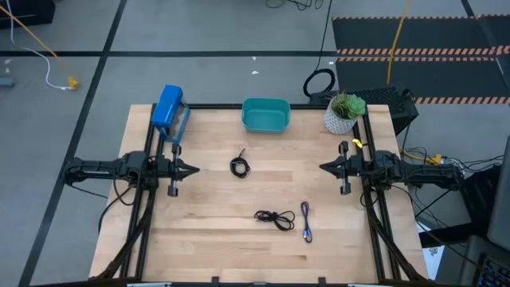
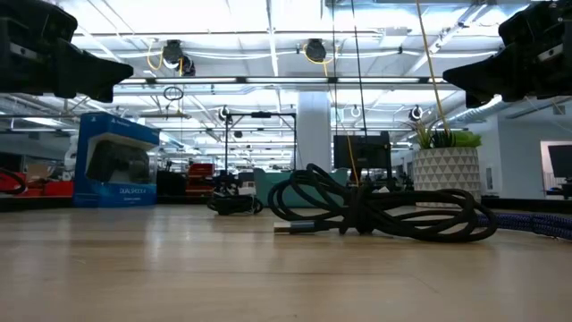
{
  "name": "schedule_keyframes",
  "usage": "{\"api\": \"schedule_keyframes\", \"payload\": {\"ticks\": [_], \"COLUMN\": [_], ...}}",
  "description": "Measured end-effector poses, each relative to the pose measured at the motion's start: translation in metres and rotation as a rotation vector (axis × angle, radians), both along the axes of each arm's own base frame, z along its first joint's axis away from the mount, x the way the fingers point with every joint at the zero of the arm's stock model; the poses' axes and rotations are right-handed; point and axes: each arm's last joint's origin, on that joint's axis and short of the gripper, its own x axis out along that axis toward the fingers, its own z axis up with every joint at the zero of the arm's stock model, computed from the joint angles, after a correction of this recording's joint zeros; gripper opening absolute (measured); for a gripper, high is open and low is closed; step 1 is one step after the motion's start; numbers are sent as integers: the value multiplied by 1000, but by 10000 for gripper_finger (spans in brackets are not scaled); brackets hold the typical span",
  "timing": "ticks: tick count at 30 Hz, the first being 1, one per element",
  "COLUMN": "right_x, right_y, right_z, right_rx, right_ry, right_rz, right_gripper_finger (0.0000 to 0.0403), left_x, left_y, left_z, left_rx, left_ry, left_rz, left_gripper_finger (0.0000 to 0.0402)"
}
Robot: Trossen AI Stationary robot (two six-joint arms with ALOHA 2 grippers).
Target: Pick and place USB-C Cables
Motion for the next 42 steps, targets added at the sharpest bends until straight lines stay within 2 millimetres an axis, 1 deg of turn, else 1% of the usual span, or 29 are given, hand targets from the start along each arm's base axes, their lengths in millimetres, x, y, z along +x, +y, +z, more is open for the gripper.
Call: {"api": "schedule_keyframes", "payload": {"ticks": [20,28,31,35,38,42], "right_x": [0,0,0,-2,-2,-3], "right_y": [0,0,0,1,1,1], "right_z": [0,1,-2,20,32,57], "right_rx": [3,90,107,100,99,98], "right_ry": [0,-4,49,2,9,5], "right_rz": [0,5,8,35,35,35], "right_gripper_finger": [0,0,0,0,0,0], "left_x": [0,0,0,0,0,0], "left_y": [0,0,0,0,0,0], "left_z": [0,0,0,0,0,0], "left_rx": [0,0,0,0,0,0], "left_ry": [0,0,0,0,0,0], "left_rz": [0,0,0,0,0,0], "left_gripper_finger": [19,19,19,19,19,19]}}
